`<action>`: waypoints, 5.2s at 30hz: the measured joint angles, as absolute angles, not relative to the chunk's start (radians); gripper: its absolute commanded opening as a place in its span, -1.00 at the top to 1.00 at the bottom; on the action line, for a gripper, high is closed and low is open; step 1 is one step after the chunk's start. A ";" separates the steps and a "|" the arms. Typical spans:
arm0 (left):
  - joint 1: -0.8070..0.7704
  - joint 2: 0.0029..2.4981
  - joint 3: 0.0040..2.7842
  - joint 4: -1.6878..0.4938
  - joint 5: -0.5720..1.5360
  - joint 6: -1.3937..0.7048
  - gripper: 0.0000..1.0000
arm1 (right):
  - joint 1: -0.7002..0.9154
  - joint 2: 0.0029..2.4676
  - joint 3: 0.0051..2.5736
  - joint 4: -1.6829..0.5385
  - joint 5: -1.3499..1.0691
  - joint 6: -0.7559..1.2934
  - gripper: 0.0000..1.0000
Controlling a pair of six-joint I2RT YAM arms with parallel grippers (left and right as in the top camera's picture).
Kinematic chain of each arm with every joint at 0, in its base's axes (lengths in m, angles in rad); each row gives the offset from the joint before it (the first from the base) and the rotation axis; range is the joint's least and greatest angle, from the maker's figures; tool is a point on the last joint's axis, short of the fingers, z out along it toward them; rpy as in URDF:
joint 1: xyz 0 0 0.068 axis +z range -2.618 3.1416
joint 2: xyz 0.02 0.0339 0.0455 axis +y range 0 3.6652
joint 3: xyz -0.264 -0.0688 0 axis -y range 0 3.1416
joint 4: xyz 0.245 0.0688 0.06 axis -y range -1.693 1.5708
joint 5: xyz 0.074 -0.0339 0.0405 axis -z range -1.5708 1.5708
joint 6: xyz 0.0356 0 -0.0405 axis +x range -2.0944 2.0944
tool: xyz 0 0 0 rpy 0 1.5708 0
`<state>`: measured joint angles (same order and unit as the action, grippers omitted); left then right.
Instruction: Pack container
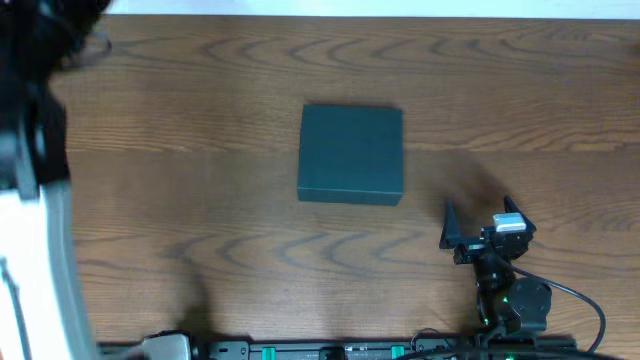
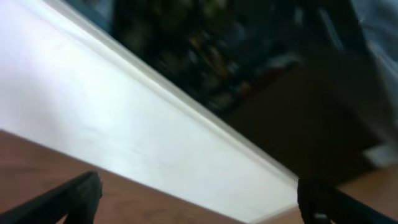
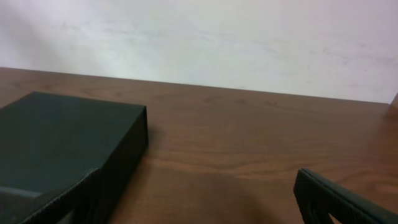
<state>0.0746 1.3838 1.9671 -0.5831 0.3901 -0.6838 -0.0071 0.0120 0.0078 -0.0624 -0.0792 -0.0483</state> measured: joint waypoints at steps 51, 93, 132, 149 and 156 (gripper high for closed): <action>-0.057 0.081 0.208 -0.071 -0.260 -0.437 -0.97 | -0.007 0.012 0.008 -0.062 -0.079 -0.048 -0.98; -0.013 0.010 0.067 -0.070 -0.050 -0.213 -0.97 | -0.007 0.012 0.008 -0.062 -0.079 -0.048 -0.99; -0.013 0.010 0.031 -0.045 0.020 0.050 -0.97 | -0.007 0.012 0.008 -0.062 -0.079 -0.048 -0.98; -0.013 0.010 0.031 -0.045 0.020 0.050 -0.97 | -0.007 0.012 0.008 -0.062 -0.079 -0.048 -0.98; -0.013 0.010 0.031 -0.045 0.020 0.050 -0.97 | -0.007 0.012 0.008 -0.062 -0.079 -0.048 -0.99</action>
<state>-0.0132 0.0101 0.0315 -0.0448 0.0196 0.0498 -0.0071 0.0120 0.0078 -0.0624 -0.0792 -0.0483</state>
